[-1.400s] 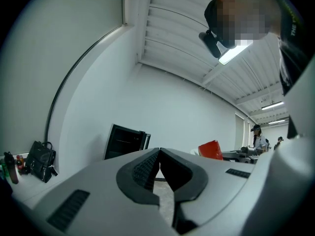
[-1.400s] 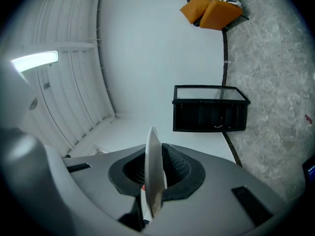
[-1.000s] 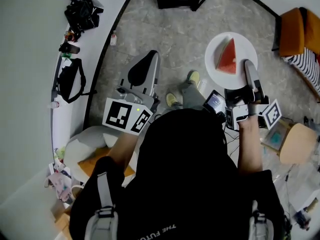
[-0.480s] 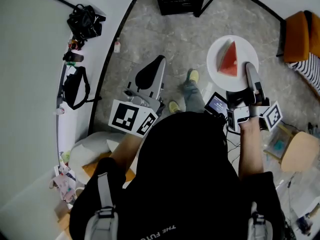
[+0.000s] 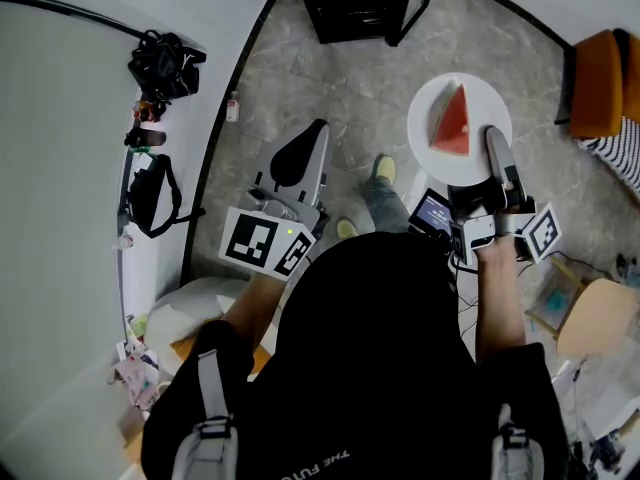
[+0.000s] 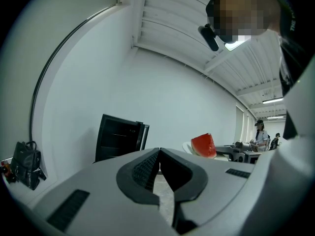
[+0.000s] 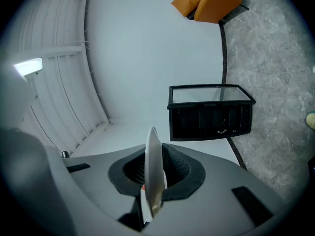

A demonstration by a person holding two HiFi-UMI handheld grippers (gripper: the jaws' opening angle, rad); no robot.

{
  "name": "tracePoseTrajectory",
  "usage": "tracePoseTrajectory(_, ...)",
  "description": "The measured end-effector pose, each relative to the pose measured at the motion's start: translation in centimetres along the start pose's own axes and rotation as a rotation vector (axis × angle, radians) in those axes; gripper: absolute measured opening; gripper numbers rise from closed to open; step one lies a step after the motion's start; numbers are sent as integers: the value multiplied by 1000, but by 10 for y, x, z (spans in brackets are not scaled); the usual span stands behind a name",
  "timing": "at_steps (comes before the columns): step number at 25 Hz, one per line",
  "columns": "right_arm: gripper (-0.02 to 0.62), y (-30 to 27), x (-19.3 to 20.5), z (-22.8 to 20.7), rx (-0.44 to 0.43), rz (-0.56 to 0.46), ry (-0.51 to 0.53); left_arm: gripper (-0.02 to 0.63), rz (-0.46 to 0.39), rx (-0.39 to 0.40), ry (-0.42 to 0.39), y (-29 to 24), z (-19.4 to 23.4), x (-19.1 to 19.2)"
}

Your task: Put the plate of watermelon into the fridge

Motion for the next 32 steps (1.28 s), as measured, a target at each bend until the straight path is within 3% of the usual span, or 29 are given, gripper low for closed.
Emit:
tracePoseTrajectory(5, 43, -48, -24, -14, 8, 16, -6, 12, 9, -21, -5, -44, 23, -11)
tracePoseTrajectory(18, 43, -102, -60, -29, 25, 23, -30, 12, 30, -40, 12, -103, 44, -24)
tracePoseTrajectory(23, 43, -150, -99, -54, 46, 49, -58, 12, 48, -69, 14, -164, 57, -33)
tracePoseTrajectory(32, 43, -152, -97, -52, 34, 71, -43, 12, 30, -71, -3, -161, 52, -35)
Point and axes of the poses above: the fingertips, and each gripper's own axes: y backward along the fingers, z to its left, x out of its underside, the point moved 5 cm from there along y, backward along the fingers, and after that the axes turned 7 degrees about y, right-handed, at the moved point
